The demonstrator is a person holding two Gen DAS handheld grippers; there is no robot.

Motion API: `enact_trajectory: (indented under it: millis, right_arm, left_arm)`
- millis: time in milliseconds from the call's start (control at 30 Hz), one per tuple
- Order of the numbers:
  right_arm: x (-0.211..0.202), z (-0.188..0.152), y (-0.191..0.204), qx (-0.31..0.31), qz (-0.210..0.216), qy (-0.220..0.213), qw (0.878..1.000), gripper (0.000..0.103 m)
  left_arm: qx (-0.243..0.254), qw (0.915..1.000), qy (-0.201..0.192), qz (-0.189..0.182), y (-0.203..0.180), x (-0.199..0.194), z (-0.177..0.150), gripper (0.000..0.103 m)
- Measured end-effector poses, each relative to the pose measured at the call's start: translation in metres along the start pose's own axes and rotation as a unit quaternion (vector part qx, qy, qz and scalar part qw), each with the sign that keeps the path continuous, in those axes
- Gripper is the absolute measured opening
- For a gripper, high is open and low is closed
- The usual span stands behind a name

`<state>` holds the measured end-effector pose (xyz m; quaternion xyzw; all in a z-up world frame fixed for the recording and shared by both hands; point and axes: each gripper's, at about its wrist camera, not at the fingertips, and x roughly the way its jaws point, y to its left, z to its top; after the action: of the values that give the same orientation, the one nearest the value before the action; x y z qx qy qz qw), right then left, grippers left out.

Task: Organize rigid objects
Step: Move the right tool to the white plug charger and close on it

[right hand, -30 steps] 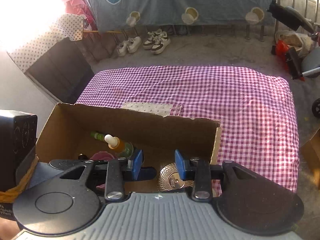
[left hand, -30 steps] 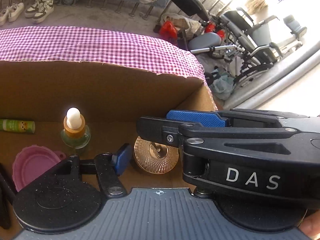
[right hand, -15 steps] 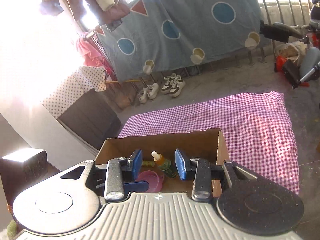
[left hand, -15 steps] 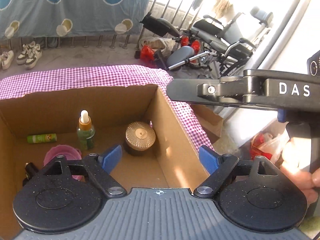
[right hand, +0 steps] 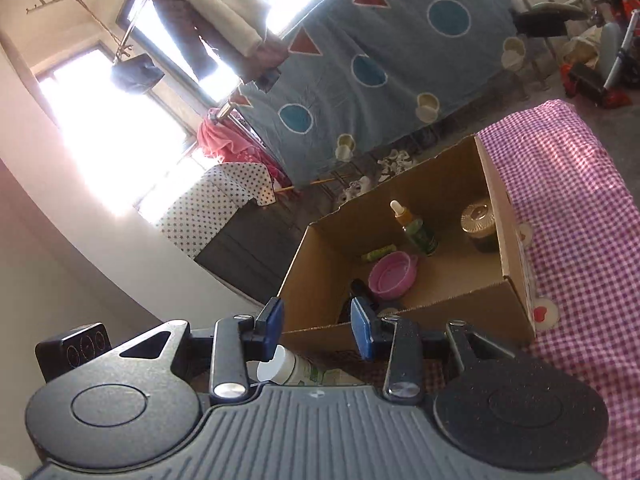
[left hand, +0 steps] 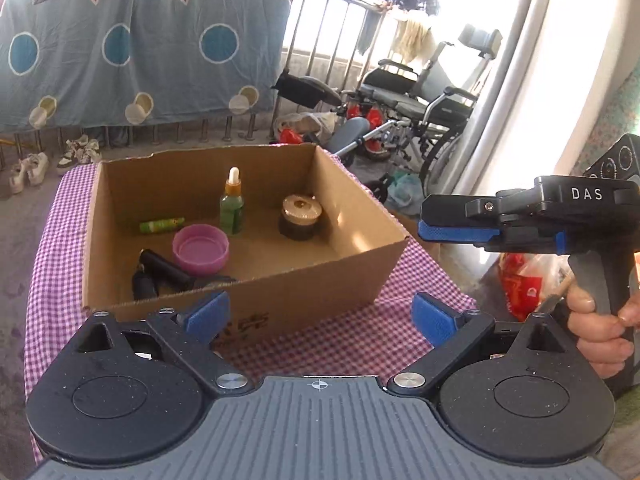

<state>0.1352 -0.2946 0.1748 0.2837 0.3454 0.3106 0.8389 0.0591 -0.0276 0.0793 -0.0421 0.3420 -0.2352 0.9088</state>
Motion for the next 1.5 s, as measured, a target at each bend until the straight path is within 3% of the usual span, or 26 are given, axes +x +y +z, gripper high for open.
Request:
enact_trajectory:
  millis: [200, 400, 433, 467, 667, 867, 1067, 1500]
  right_arm:
    - [0.044, -0.038, -0.012, 0.069, 0.0, 0.055, 0.996, 0.04]
    - [0.093, -0.05, -0.006, 0.065, -0.021, 0.095, 0.993, 0.04]
    - [0.101, -0.051, -0.006, 0.065, -0.022, 0.101, 0.992, 0.04]
    - [0.108, -0.052, -0.007, 0.066, -0.024, 0.107, 0.992, 0.04]
    - [0.148, -0.06, -0.014, 0.078, -0.046, 0.136, 0.987, 0.04]
    - [0.17, -0.064, -0.03, 0.114, -0.045, 0.153, 0.981, 0.04]
    - [0.18, -0.073, -0.04, 0.144, -0.036, 0.166, 0.975, 0.041]
    - [0.121, -0.08, -0.058, 0.169, -0.06, 0.132, 0.975, 0.041]
  left_arm:
    - [-0.006, 0.9992, 0.005, 0.038, 0.009, 0.011, -0.045, 0.098]
    - [0.015, 0.9965, 0.02, 0.079, 0.014, 0.033, -0.076, 0.091]
    - [0.013, 0.9964, 0.023, 0.081, 0.017, 0.036, -0.08, 0.085]
    - [0.01, 0.9962, 0.026, 0.083, 0.02, 0.039, -0.083, 0.079]
    - [-0.005, 0.9956, 0.032, 0.088, 0.033, 0.055, -0.089, 0.071]
    - [-0.008, 0.9947, 0.032, 0.098, 0.04, 0.07, -0.091, 0.07]
    - [-0.014, 0.995, 0.031, 0.093, 0.042, 0.083, -0.086, 0.073]
    - [0.014, 0.9991, 0.039, 0.009, 0.019, 0.087, -0.089, 0.073]
